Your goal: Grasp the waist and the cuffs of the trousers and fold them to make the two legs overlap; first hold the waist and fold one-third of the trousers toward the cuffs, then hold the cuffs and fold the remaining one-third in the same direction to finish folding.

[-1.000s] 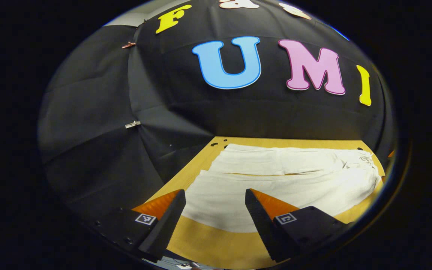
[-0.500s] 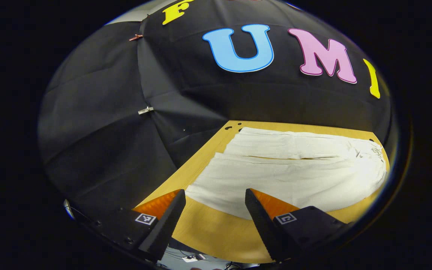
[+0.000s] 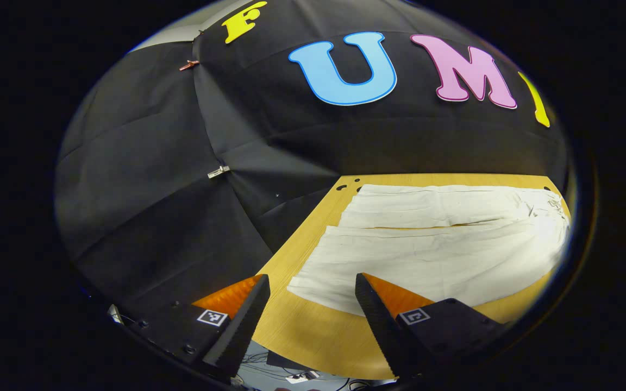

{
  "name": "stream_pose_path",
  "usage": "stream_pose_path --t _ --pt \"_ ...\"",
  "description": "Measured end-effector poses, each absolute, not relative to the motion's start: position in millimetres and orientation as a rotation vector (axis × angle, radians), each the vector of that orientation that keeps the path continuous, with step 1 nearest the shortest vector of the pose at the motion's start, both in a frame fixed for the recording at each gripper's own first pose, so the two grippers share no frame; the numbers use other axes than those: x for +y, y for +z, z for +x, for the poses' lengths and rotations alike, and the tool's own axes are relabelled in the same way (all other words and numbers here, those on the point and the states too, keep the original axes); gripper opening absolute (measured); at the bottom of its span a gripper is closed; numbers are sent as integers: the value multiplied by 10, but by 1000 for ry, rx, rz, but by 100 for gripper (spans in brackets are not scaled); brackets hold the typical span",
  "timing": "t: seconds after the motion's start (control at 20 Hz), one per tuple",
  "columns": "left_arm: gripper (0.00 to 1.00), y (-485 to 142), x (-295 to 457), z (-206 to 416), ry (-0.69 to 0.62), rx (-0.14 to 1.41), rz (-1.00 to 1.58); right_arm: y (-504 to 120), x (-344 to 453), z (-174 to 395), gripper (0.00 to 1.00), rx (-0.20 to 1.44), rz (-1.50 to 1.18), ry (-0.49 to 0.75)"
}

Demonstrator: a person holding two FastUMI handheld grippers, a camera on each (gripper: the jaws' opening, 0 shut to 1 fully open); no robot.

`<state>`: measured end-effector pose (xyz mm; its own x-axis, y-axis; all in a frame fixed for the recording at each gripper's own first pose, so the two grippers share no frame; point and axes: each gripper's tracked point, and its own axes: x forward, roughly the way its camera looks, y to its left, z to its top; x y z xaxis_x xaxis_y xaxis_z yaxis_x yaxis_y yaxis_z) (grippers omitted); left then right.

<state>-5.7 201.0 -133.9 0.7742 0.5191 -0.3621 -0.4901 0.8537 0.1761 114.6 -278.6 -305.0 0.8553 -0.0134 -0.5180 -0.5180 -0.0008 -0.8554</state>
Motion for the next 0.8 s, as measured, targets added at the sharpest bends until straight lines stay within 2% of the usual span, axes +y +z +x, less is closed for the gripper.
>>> stream_pose_path --t 0.15,0.2,0.3,0.35,0.5,0.55,0.65,0.7,0.8 --pt "98 -1393 1968 -10 546 427 50 -3071 -2774 1284 86 454 -1543 388" --pt "99 -1418 1974 -10 551 432 49 -3093 -2761 1306 82 476 -1531 387" --pt "99 -1455 1988 -5 560 443 47 -3141 -2735 1318 67 511 -1507 385" --pt "99 -1467 2019 3 566 445 46 -3203 -2762 1339 63 536 -1490 399" --pt "98 -1476 2163 33 589 421 100 -3262 -2747 1377 33 567 -1476 449" --pt "98 -1485 2247 40 599 429 143 -3268 -2776 1364 32 582 -1474 461" --pt "98 -1538 2369 43 604 445 218 -3286 -2781 1357 22 646 -1440 487" --pt "99 -1576 2473 43 609 457 248 -3289 -2776 1335 24 682 -1413 498" --pt "99 -1646 2615 85 599 480 289 -3298 -2765 1358 20 712 -1387 540"
